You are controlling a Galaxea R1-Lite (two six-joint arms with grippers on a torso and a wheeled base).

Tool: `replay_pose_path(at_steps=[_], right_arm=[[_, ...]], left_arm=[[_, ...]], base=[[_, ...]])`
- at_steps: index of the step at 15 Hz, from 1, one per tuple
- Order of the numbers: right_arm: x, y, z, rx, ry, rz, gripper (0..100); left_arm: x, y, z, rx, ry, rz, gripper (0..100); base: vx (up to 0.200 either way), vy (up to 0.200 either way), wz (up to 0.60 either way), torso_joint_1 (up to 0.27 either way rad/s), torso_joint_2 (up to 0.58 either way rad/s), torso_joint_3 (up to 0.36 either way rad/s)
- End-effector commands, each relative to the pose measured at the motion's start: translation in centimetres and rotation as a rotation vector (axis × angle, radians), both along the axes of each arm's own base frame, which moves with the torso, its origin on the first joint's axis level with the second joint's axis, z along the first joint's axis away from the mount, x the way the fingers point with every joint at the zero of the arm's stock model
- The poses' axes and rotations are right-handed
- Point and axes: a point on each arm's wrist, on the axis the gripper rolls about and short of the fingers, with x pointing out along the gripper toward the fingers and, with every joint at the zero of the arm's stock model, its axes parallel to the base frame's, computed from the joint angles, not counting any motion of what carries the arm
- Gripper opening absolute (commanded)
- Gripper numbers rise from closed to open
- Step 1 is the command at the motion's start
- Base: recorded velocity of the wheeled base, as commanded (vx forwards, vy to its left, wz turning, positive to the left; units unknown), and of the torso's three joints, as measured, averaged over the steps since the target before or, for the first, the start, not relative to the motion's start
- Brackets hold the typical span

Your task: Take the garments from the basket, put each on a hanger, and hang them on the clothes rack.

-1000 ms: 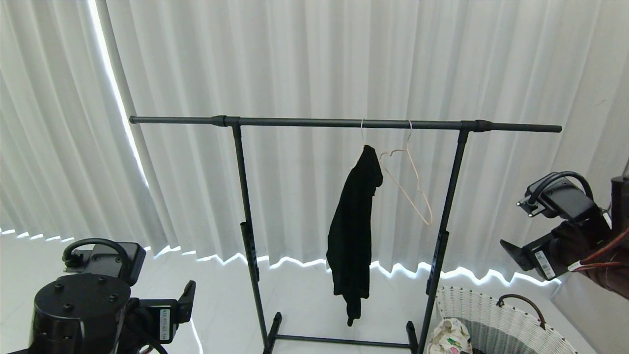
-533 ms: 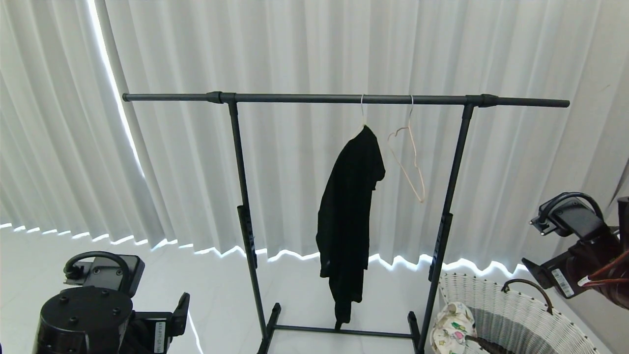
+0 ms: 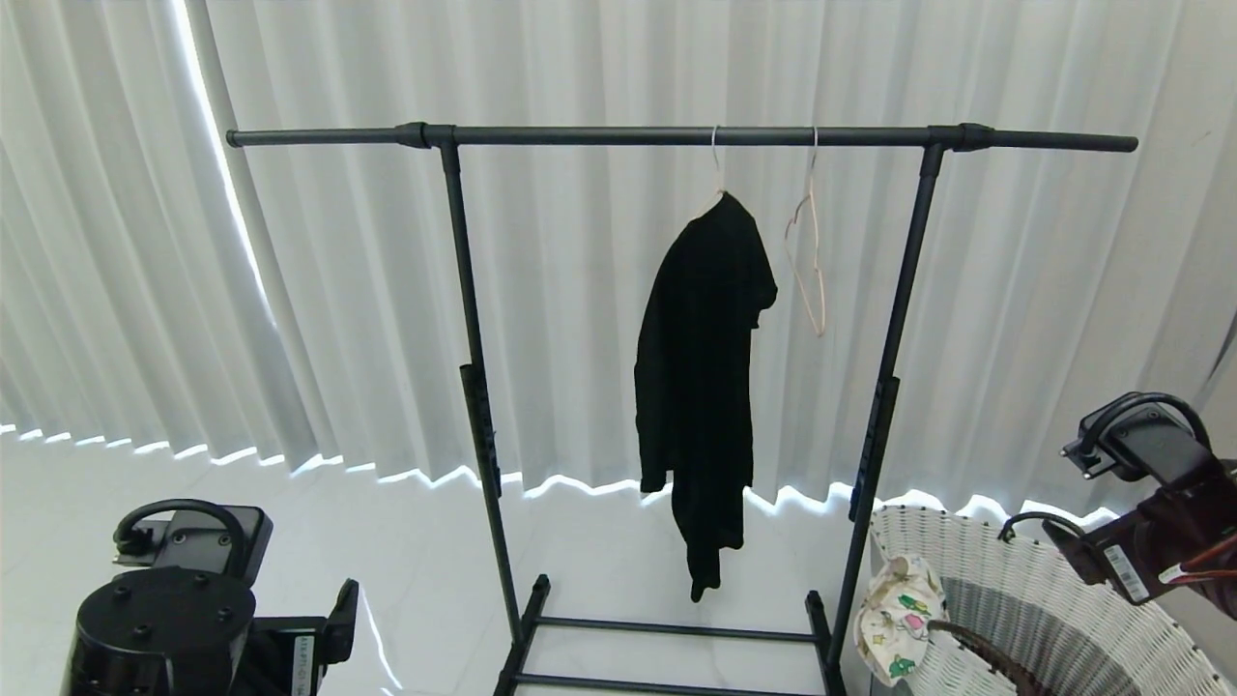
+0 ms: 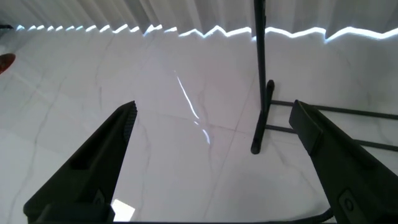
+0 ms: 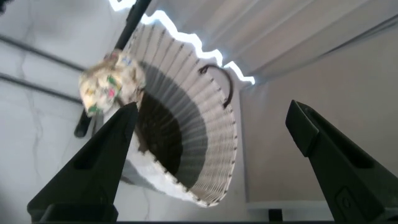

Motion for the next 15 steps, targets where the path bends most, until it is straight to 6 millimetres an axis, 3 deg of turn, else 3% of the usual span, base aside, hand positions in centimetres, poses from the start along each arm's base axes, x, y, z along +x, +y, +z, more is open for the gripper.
replay_pose_path(at_steps=[1, 4, 8, 15], right_arm=[[-0.3, -0.2, -0.6, -0.008, 0.021, -0.002, 100], [-0.6, -0.3, -1.2, -0.009, 0.041, 0.001, 100], [-0.4, -0.2, -1.5, -0.014, 0.060, 0.007, 100], [1.4, 0.0, -3.9, 0.040, 0.193, 0.085, 100]], left_arm=[[0.0, 0.0, 0.0, 0.005, -0.002, 0.009, 100], [-0.1, 0.0, -0.2, 0.010, 0.006, 0.008, 100], [0.2, -0.2, 0.2, -0.009, -0.005, -0.008, 100], [1.1, -0.8, 0.7, -0.022, -0.018, -0.016, 100]], base=[[0.000, 0.000, 0.00, -0.163, 0.47, 0.300], [0.000, 0.000, 0.00, -0.150, 0.45, 0.292], [0.000, 0.000, 0.00, -0.031, 0.11, 0.077], [0.200, 0.000, 0.00, -0.002, 0.01, 0.009]])
